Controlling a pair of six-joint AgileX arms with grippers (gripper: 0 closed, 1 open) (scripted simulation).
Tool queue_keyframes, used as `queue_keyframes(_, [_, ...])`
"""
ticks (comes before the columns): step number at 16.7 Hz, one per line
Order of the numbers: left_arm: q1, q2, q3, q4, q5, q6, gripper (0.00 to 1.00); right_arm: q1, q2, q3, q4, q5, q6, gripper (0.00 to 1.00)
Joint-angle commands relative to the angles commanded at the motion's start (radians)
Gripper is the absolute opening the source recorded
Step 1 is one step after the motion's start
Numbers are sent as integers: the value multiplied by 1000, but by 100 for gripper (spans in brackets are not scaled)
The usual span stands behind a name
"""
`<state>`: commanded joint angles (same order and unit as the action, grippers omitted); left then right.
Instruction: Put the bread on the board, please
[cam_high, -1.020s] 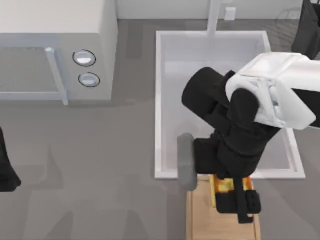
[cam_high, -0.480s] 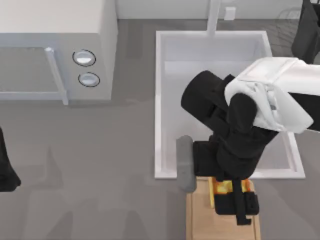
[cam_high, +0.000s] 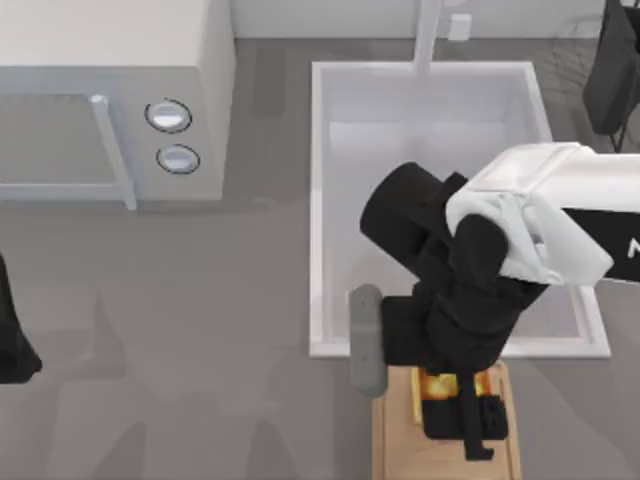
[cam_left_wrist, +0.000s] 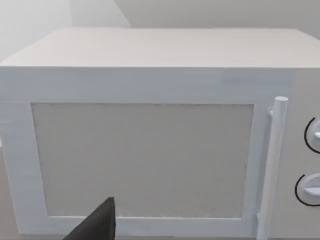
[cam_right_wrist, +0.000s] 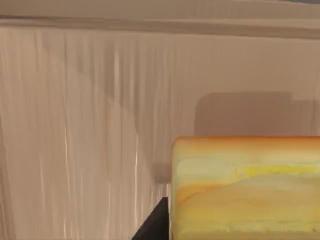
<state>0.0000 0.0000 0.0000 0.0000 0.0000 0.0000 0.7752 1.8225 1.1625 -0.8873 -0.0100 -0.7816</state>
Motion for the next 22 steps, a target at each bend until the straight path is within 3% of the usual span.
queue_keyframes(8, [0,0,0,0,0,0,100,1,22,-31,36,2,0,0])
queue_keyframes(21, [0,0,0,0,0,0,100,1,22,-31,36,2,0,98])
queue_keyframes(22, [0,0,0,0,0,0,100,1,22,-31,36,2,0,100])
